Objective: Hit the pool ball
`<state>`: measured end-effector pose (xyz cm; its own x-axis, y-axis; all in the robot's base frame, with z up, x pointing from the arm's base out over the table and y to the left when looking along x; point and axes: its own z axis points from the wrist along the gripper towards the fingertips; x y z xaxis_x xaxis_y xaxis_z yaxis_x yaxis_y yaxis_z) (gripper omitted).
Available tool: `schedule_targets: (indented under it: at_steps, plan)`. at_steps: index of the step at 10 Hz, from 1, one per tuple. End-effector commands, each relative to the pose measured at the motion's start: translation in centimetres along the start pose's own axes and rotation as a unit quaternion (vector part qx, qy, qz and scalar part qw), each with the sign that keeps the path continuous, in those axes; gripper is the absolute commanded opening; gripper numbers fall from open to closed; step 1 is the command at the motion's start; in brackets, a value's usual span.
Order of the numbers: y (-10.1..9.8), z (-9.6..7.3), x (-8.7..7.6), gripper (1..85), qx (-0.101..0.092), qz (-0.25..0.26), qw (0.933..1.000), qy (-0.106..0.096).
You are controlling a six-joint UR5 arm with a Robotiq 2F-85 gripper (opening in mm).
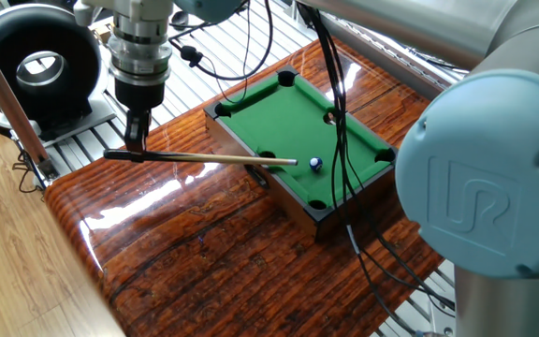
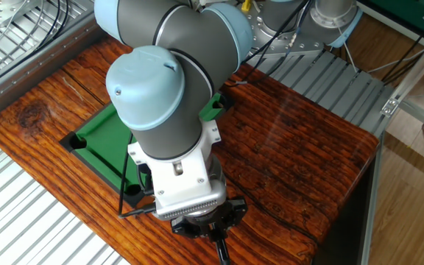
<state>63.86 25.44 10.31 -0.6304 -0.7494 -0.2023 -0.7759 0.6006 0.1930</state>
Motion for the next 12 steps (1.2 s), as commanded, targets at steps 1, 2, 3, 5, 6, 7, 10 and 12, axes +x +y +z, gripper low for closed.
schedule_targets:
  at_steps: [1,2,3,5,6,7,10,12]
  plan:
    - [0.4,-0.2,0.3,1.0,-0.009,-0.004,0.9999,0.004]
    - [0.4,-0.1,0.4,1.0,-0.010,-0.005,0.9999,0.007]
    - [0.4,-0.2,0.5,1.0,-0.011,-0.008,0.9999,0.007]
    - [0.1,-0.4,1.2,1.0,-0.008,-0.014,0.9998,0.013]
    - [0.0,-0.4,1.4,1.0,-0.008,-0.018,0.9997,0.014]
    - [-0.1,-0.4,1.5,1.0,-0.006,-0.022,0.9996,0.017]
    - [0.0,-0.4,1.7,1.0,-0.009,-0.026,0.9995,0.015]
    - [0.0,-0.2,1.8,1.0,-0.010,-0.027,0.9995,0.012]
